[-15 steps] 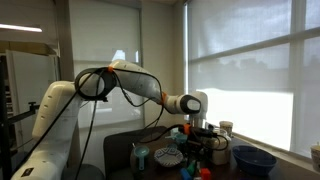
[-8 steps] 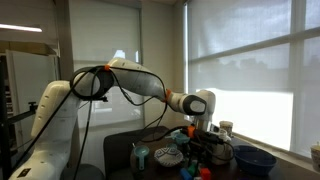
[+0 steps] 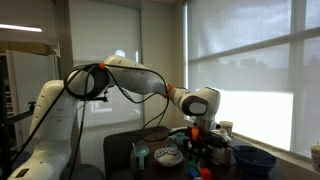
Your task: Put the green and blue block in an upright position
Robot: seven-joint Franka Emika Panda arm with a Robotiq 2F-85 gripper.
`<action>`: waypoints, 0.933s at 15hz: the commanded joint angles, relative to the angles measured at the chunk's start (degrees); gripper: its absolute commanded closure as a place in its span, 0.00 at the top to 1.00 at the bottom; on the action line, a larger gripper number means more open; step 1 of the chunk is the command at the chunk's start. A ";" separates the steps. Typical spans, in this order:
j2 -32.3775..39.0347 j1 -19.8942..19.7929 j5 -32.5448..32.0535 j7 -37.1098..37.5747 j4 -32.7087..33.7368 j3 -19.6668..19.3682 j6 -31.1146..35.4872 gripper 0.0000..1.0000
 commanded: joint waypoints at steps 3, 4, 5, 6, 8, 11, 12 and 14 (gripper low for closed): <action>-2.75 -1.18 7.40 -12.00 -4.84 0.26 1.57 0.08; -3.02 -1.43 8.58 -14.51 -5.51 0.13 1.73 0.08; -3.25 -1.72 9.73 -16.74 -5.82 -0.02 1.51 0.08; -3.68 -2.04 10.74 -19.14 -6.27 -0.24 1.44 0.08; -4.25 -2.60 12.52 -23.49 -6.94 -0.75 0.48 0.08; -5.70 -3.06 14.03 -27.87 -8.49 -1.76 -0.25 0.08; -6.48 -3.09 14.45 -28.65 -9.27 -2.13 -0.09 0.08; -8.05 -2.95 15.17 -29.85 -10.85 -2.76 0.61 0.08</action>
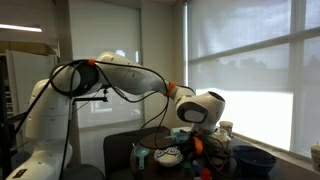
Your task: Put the green and blue block in an upright position
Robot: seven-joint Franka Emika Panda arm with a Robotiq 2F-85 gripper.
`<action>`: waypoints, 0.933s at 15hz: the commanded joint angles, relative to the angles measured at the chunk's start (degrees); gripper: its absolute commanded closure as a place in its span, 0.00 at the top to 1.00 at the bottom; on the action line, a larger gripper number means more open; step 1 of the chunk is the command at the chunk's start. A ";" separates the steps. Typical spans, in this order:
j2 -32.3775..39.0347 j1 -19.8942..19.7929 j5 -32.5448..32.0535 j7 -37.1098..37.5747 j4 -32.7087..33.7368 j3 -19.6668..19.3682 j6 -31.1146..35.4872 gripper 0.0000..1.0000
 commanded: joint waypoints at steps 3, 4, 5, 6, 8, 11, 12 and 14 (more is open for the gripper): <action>-6.85 0.30 3.70 -4.65 -6.78 -1.65 2.41 0.08; -7.80 0.39 4.26 -5.25 -7.83 -1.95 2.90 0.08; -8.97 0.41 5.20 -6.08 -9.30 -2.28 3.81 0.08; -10.01 0.41 6.00 -6.57 -10.91 -2.71 4.65 0.08; -11.84 0.36 7.75 -8.04 -14.11 -3.79 6.23 0.08; -14.45 0.59 9.70 -8.39 -19.98 -5.40 12.63 0.08; -10.91 1.09 7.19 -7.40 -14.71 -5.46 8.47 0.33; -12.13 1.12 8.07 -7.54 -17.35 -6.16 10.83 0.33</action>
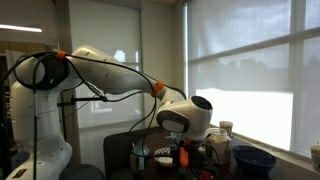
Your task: Put the green and blue block in an upright position
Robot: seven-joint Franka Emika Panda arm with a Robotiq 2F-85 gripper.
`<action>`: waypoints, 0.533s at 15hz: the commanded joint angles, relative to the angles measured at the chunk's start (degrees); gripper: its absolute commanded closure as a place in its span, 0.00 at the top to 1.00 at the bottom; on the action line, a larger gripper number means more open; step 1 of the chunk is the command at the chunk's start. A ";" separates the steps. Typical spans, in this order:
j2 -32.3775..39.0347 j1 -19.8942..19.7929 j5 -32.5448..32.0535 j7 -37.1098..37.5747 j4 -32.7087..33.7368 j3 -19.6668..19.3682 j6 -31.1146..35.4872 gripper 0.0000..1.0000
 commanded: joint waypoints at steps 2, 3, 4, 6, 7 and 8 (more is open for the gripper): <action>-0.62 1.19 -0.05 0.06 -0.68 -1.26 0.23 0.33; -0.80 1.23 -0.02 0.07 -0.87 -1.28 0.30 0.33; -0.91 1.25 -0.02 0.07 -0.97 -1.29 0.31 0.33; -0.94 1.26 -0.02 0.07 -1.01 -1.29 0.31 0.08; -1.10 1.13 1.66 -1.88 -1.65 -1.69 0.68 0.08; -1.13 1.03 4.47 -4.23 -1.81 -2.23 -0.04 0.08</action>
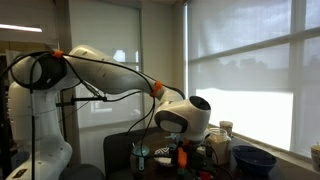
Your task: Put the green and blue block in an upright position
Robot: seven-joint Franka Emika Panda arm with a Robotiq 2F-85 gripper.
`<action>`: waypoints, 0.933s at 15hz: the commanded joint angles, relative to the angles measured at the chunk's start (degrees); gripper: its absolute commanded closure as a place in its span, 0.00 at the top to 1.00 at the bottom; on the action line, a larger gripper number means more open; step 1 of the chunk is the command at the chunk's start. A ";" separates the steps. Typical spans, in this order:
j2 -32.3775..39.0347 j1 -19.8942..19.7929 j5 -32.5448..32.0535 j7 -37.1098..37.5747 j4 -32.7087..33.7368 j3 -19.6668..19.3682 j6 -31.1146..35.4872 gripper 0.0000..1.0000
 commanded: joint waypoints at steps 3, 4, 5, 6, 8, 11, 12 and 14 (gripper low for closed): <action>-0.64 0.21 10.45 -9.54 -1.73 -3.34 -0.60 0.08; -0.67 0.07 12.34 -11.39 -2.04 -3.84 -1.04 0.08; -0.62 -0.11 14.81 -13.88 -2.50 -4.45 -1.86 0.08; -0.57 -0.28 16.36 -15.69 -3.16 -4.92 -2.40 0.08; -0.42 -0.75 19.38 -19.49 -4.63 -5.90 -4.13 0.08; 0.41 -1.53 22.67 -24.32 -6.25 -7.37 -6.33 0.08; 0.61 -1.84 23.54 -25.43 -6.62 -7.77 -6.84 0.08; 1.05 -2.72 26.17 -28.75 -7.12 -8.74 -7.82 0.08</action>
